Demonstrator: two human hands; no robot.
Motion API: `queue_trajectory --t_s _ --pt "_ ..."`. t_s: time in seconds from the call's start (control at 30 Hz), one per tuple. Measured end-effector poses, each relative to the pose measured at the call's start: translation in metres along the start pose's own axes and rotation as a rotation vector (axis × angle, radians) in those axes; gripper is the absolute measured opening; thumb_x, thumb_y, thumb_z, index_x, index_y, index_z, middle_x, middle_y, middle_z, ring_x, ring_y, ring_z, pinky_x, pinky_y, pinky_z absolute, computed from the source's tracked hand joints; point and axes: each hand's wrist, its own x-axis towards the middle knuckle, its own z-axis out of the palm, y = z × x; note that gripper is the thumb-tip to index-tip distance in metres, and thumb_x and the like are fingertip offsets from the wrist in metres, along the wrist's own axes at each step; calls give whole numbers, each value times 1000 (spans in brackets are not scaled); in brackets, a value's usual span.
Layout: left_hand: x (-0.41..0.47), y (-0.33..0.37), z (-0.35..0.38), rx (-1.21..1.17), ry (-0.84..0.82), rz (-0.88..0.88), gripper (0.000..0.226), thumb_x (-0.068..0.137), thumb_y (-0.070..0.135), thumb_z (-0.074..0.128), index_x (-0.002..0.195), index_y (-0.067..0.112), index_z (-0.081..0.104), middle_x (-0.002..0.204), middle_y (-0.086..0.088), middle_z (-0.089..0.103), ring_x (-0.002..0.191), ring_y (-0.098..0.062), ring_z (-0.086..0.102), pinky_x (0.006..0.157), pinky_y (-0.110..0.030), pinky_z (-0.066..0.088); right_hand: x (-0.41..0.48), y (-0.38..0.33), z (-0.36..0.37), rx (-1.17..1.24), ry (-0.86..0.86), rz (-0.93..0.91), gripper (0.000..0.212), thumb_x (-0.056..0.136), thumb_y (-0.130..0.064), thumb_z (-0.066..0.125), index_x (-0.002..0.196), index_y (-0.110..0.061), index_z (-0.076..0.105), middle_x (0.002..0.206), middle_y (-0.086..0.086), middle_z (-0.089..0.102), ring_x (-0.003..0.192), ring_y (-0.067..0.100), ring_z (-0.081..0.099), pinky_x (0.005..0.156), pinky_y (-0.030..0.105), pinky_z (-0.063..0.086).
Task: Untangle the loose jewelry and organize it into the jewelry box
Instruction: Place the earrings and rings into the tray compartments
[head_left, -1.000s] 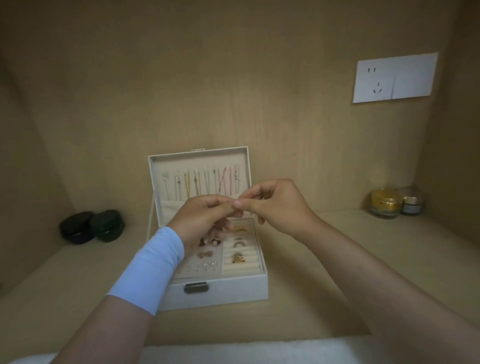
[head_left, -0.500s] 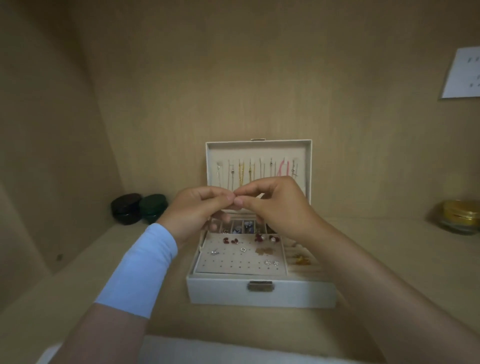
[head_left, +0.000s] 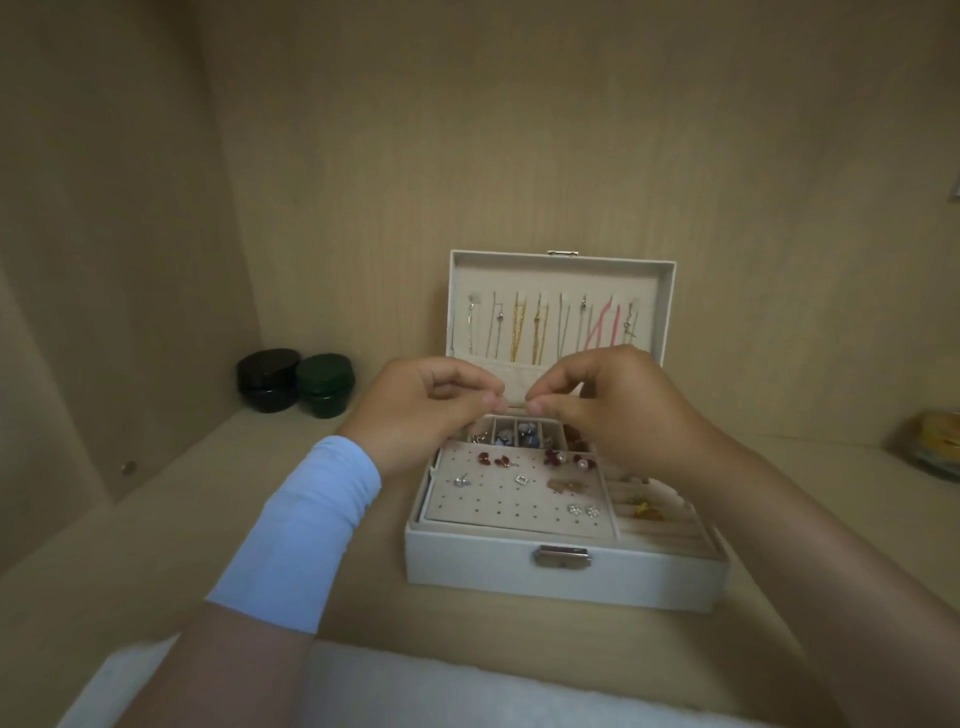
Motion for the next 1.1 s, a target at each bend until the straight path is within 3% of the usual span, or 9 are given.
queue_trajectory --t_s 0.07,0.13,0.2,0.3,0.47,0.8,1.1 --pt "1 -4 -3 124 47 50 12 84 17 73 88 27 76 86 13 75 83 -6 69 70 -10 50 -3 2 -6 -75 -50 21 7 85 -30 77 80 -28 73 55 -36 57 51 -15 52 53 11 29" --pt "0 -8 -5 244 56 67 13 85 19 72 87 31 77 83 20 72 85 -4 66 73 -9 49 -6 5 -10 -130 -57 21 10 83 -32 78 76 -33 71 66 -36 60 58 -18 52 57 13 31" --pt "-3 -9 -3 366 12 76 15 87 24 70 88 37 76 84 25 70 86 -3 63 78 -18 52 -8 9 -11 -203 -58 11 12 82 -37 79 74 -37 70 80 -27 66 69 -15 55 64 19 38" --pt "-7 -8 6 567 -98 113 15 88 30 68 92 43 75 93 24 67 89 0 59 85 -28 52 -14 9 -6 -309 -91 -7 11 80 -42 78 75 -38 69 85 -20 65 79 -5 59 73 26 50" --pt "-8 -7 15 686 -223 197 13 86 33 69 91 43 76 90 18 61 91 -4 55 87 -33 50 -19 6 8 -440 -158 -79 10 82 -42 76 81 -33 72 84 -18 64 79 0 58 71 26 49" --pt "-8 -10 16 649 -199 150 8 83 33 72 86 39 76 85 20 59 83 -1 55 80 -22 48 -20 8 15 -536 -89 -200 5 81 -35 72 76 -32 72 78 -16 62 71 4 56 65 29 50" --pt "-8 -10 17 643 -210 160 11 84 30 71 89 37 77 83 20 59 74 3 53 73 -16 44 -20 9 10 -551 -150 -242 6 82 -36 70 79 -32 73 79 -16 63 72 5 57 63 27 47"
